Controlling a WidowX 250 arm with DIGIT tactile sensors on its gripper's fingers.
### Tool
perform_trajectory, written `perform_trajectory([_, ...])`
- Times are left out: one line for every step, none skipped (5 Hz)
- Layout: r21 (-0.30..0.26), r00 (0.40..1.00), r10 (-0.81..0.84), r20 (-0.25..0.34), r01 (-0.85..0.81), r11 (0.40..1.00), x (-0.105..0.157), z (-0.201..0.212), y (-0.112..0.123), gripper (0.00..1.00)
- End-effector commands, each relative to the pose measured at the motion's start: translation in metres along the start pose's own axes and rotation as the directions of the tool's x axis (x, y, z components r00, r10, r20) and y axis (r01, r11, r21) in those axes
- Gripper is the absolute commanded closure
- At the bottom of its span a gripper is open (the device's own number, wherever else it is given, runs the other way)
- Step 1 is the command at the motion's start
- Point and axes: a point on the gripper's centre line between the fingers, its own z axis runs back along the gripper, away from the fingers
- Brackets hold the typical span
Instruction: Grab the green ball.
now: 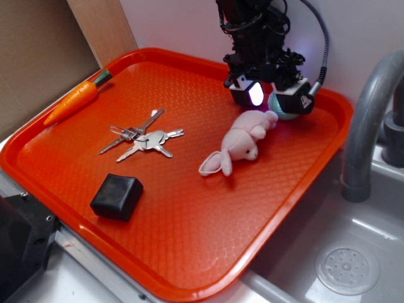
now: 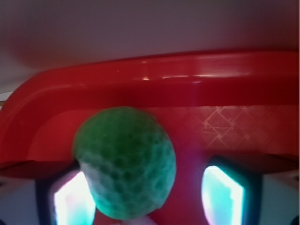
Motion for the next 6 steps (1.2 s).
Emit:
perform_trajectory([0.003,0.989,-0.09,0.116,0.091,0.996,0.001,0.031,-0.013,1.0])
perform_trajectory([0.114,0.972,-0.11,0.206,0.088,0.99,0.001,0.046,-0.011,1.0])
perform_trajectory([0.178,0.963,-0.085,0.254,0.04,0.983,-0.014,0.107,0.026,1.0])
perform_trajectory([0.099,0.991,0.076,0.111,-0.087,0.991,-0.036,0.161,0.073,1.0])
perform_trajectory([0.031,0.952,0.282,0.119,-0.287,0.957,-0.077,0.187,0.12,1.0])
perform_trajectory([-0.038,0.946,0.278,0.166,-0.276,0.96,-0.114,0.213,0.156,1.0])
